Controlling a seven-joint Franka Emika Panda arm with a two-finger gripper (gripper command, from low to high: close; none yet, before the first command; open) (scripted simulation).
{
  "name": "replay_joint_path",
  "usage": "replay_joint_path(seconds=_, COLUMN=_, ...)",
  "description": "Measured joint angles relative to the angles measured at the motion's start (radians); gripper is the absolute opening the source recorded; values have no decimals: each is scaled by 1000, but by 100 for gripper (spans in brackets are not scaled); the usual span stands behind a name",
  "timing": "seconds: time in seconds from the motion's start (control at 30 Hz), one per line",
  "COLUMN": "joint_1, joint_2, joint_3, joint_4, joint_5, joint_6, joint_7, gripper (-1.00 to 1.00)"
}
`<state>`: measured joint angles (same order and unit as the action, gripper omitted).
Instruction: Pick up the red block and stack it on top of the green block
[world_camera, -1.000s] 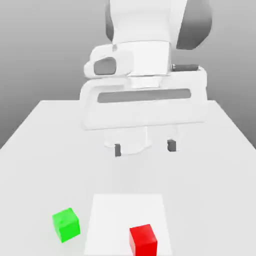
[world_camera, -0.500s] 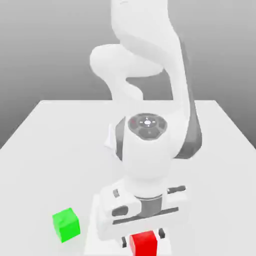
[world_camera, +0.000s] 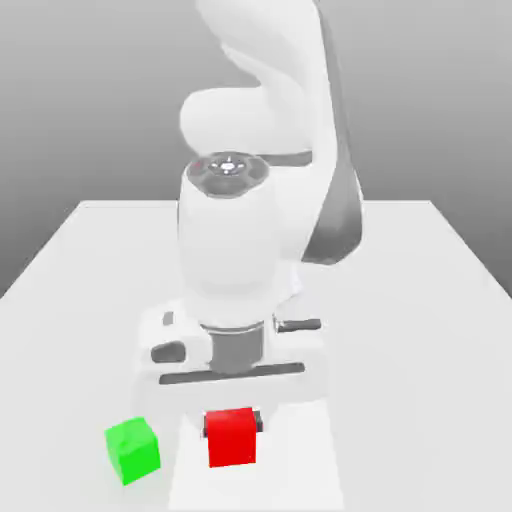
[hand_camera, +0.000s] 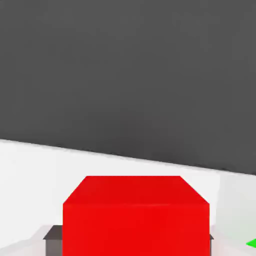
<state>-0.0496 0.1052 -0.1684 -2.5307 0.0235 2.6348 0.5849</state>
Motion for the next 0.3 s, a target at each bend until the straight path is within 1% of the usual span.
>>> replay_joint_path(seconds=0.03, joint_1=-45, joint_2=-15, joint_3=-29, joint_4=-16, joint_5=7, joint_6=1, joint_7=-3, gripper=-100)
replay_joint_path(seconds=0.07, joint_1=-61, joint_2=-5, joint_3=-44, joint_4=-24, joint_5=19, joint_6=17, joint_7=-10, gripper=-100)
replay_joint_path(seconds=0.17, joint_1=-84, joint_2=80, joint_3=-29, joint_4=-26, joint_5=72, joint_6=102, joint_7=-47, gripper=-100)
replay_joint_path(seconds=0.2, joint_1=-93, joint_2=114, joint_3=-18, joint_4=-25, joint_5=90, joint_6=134, joint_7=-60, gripper=100)
replay_joint_path(seconds=0.3, joint_1=-93, joint_2=114, joint_3=-18, joint_4=-25, joint_5=90, joint_6=134, joint_7=-60, gripper=100)
